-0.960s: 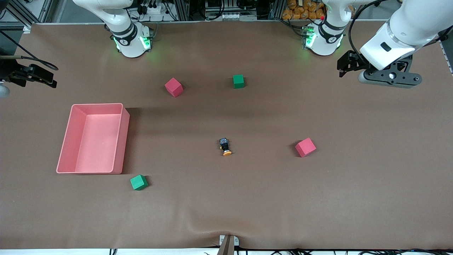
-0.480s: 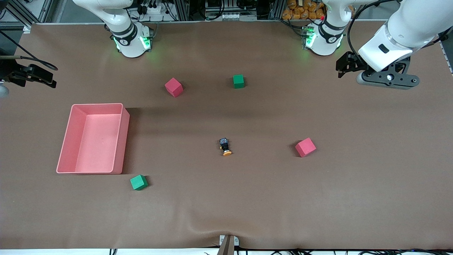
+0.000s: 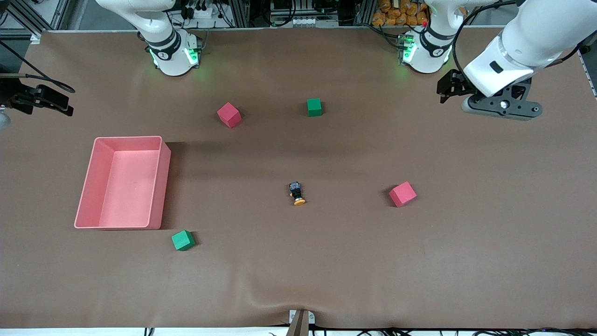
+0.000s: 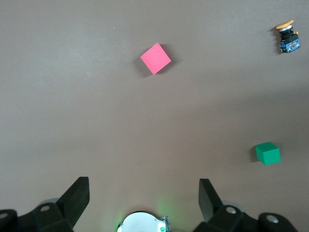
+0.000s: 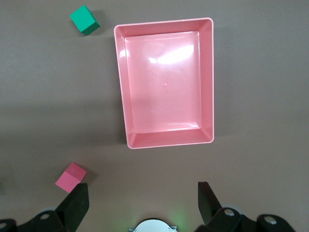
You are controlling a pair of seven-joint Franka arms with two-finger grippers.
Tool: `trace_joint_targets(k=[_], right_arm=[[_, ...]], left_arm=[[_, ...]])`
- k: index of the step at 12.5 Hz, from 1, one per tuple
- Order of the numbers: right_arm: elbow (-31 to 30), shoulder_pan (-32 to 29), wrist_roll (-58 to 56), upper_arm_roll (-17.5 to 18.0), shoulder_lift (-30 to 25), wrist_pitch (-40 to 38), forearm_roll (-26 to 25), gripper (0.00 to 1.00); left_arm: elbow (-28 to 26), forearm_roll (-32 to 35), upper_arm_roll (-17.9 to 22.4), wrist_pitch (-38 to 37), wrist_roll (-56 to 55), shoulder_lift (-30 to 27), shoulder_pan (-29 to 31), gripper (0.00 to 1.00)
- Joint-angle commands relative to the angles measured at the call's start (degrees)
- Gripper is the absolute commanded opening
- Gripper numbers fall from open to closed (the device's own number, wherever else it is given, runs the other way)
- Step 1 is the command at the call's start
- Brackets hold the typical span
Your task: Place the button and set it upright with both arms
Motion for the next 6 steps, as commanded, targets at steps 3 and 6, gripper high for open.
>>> trace_joint_targets(k=[3,6], right_arm=[[0.82,-0.16,0.04,0.05,0.31,-0.25,0.45,1.0],[0.73,-0.07,0.04,0.05,0.31,-0.16,0.45,1.0]], left_arm=[[1.36,0.92,-2.64,0.04,-0.96,-0.11,0.06,1.0],[1.19,0.92,-2.64,-0.57,-0.78,-0.64,0.23,1.0]])
